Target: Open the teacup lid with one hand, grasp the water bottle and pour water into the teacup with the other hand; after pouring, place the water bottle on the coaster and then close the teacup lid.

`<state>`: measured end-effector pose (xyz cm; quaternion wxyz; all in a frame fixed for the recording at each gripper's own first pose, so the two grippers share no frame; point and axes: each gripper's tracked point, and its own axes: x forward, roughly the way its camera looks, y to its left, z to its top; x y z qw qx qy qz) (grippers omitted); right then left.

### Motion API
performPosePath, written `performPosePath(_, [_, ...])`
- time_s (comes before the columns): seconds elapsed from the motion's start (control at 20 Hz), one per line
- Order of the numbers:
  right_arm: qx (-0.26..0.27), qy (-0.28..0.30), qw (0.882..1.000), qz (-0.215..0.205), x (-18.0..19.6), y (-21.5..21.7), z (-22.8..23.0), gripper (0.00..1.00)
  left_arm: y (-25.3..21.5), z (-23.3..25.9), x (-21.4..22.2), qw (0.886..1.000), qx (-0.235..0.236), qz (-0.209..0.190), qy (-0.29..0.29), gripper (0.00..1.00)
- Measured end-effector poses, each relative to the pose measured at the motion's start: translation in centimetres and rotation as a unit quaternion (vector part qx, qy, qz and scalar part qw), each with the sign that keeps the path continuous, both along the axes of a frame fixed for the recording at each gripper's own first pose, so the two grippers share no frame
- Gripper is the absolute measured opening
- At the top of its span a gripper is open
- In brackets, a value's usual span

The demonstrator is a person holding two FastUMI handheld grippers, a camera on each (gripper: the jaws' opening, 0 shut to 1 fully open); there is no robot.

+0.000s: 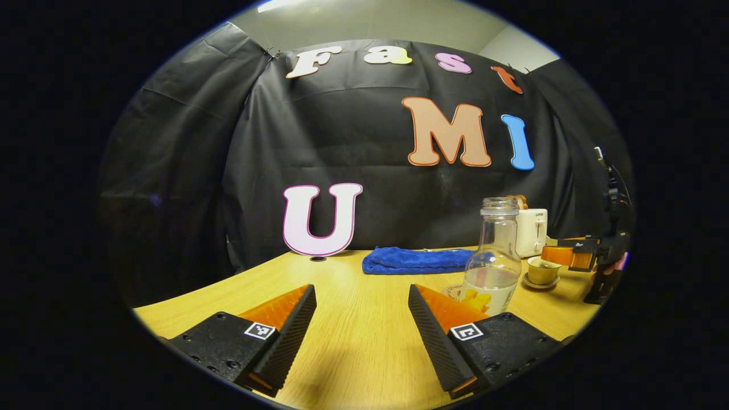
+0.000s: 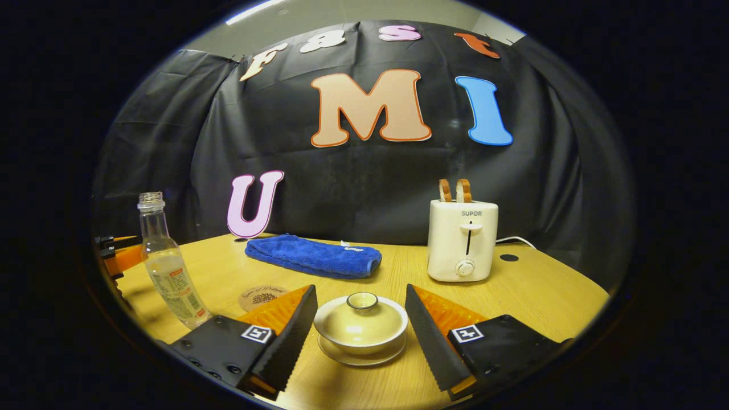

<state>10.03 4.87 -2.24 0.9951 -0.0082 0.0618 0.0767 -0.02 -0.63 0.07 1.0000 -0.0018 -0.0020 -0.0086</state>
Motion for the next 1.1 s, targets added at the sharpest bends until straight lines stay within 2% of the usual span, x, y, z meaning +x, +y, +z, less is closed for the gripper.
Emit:
performPosePath(0.2, [0.000,0.018,1.000,-0.003,0.9,0.1,-0.7,0.82,0.0,0.0,0.0,1.000,0.000,0.000,0.000,0.94])
performPosePath(0.3, [-0.004,0.026,1.000,0.000,1.4,0.3,-1.0,0.63,-0.1,0.0,0.0,1.000,0.000,-0.001,0.000,0.95])
performPosePath(0.35, [-0.007,0.033,0.999,0.002,1.6,0.4,-1.2,0.61,-0.2,0.0,0.0,1.000,0.000,-0.001,-0.001,0.93])
performPosePath(0.4, [-0.010,0.035,0.999,0.004,1.7,0.4,-1.4,0.61,-0.1,0.0,0.1,1.000,0.000,-0.001,0.000,0.96])
performPosePath(0.55, [-0.012,0.034,0.999,0.005,2.1,0.6,-1.6,0.59,-0.1,0.0,0.0,1.000,0.000,-0.001,0.000,0.95])
performPosePath(0.65, [-0.015,0.031,0.999,0.001,2.0,0.5,-1.2,0.46,-0.1,-0.1,0.1,1.000,0.000,-0.001,0.000,0.96])
performPosePath(0.7, [-0.019,0.030,0.999,-0.001,1.9,0.5,-1.2,0.40,-0.1,0.0,0.1,1.000,0.000,-0.001,0.000,0.94])
performPosePath(0.9, [-0.030,0.024,0.999,-0.006,1.8,0.5,-1.1,0.31,-0.1,0.0,0.0,1.000,0.000,-0.003,-0.001,0.95])
performPosePath(1.1, [-0.019,-0.001,1.000,-0.002,1.4,0.4,-0.1,0.31,-0.2,0.0,0.1,1.000,0.000,-0.004,-0.001,0.95])
